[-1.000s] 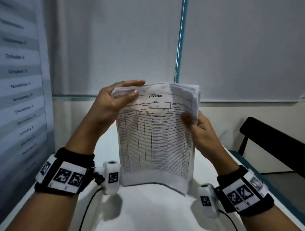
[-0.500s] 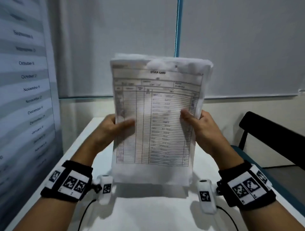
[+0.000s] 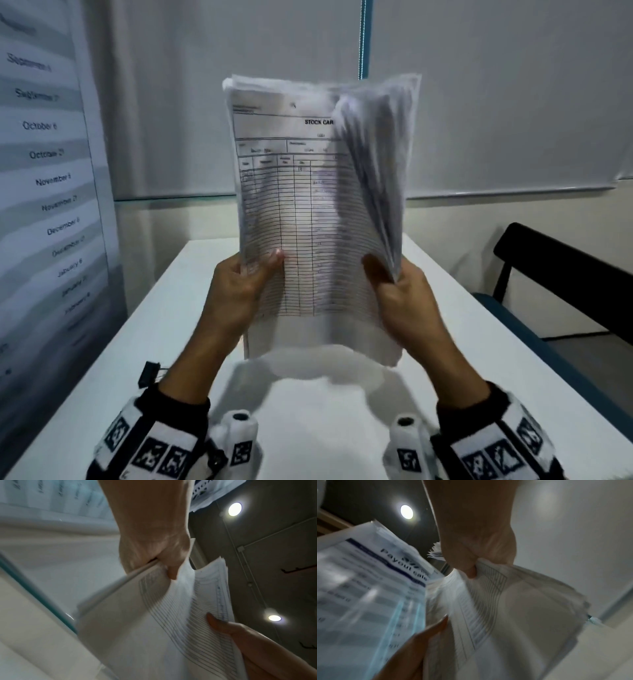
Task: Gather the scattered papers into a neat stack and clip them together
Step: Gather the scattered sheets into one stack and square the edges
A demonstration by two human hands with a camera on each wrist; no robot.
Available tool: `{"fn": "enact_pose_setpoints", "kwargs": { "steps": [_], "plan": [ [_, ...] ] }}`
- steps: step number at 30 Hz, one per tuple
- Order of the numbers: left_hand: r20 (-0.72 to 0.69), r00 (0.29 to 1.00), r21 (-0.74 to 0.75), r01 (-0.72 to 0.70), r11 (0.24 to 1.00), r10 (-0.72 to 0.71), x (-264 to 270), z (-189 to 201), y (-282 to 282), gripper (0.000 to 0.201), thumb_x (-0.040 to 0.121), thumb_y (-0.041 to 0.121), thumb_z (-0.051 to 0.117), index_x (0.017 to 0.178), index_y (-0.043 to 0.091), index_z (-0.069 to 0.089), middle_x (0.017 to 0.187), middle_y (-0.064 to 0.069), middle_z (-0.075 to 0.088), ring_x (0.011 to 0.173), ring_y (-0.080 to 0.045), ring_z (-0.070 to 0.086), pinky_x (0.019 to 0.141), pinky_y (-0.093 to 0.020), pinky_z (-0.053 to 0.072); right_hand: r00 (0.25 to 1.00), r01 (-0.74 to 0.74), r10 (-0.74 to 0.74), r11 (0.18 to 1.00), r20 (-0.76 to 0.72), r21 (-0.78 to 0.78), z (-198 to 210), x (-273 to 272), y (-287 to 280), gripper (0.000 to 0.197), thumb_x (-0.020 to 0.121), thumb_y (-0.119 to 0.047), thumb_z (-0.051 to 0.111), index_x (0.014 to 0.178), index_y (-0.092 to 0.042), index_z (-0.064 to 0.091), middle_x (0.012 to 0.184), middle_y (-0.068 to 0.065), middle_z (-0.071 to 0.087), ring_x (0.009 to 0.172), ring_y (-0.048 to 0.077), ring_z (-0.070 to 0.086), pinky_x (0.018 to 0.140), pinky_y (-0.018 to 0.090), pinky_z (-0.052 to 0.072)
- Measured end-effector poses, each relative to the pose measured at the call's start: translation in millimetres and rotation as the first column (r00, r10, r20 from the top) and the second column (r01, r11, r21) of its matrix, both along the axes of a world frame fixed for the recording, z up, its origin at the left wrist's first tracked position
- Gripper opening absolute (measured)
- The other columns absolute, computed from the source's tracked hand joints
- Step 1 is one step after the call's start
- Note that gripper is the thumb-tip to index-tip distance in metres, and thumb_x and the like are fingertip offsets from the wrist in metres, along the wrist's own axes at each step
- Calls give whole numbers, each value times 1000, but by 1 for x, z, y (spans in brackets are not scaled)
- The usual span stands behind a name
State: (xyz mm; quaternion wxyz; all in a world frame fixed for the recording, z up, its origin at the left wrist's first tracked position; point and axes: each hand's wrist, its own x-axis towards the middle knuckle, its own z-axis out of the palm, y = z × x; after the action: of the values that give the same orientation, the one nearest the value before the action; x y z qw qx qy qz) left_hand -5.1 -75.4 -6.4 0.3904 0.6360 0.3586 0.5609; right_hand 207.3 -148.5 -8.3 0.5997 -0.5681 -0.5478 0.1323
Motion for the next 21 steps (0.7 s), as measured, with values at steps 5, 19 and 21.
{"fn": "enact_pose_setpoints", "kwargs": {
  "steps": [5,19,21],
  "plan": [
    [-262,842,-201,429,880,-471,-30,-9,9,46,70,44,82,110,24,76,110,-3,77,102,-16,72,89,-31,56,845,-417,382,909,-373,-14,28,27,-8,17,97,-23,57,100,-14,71,91,-5,78,83,12,75,71,25,59],
    [-290,957,-52,-11,999,-4,-5,-22,-9,42,84,43,68,65,6,61,54,-2,56,51,-12,47,55,-32,39,981,50,-12,980,194,-191,-13,-3,-14,14,101,-28,54,100,-18,63,88,11,71,75,31,63,61,30,43],
    [-343,927,77,-136,988,154,13,-27,-29,51,94,37,65,58,5,51,48,1,52,43,-5,43,50,-26,37,933,122,-74,986,352,-118,-14,-18,-15,21,101,-16,50,119,-18,59,82,16,67,71,39,56,58,36,30]
  ]
}}
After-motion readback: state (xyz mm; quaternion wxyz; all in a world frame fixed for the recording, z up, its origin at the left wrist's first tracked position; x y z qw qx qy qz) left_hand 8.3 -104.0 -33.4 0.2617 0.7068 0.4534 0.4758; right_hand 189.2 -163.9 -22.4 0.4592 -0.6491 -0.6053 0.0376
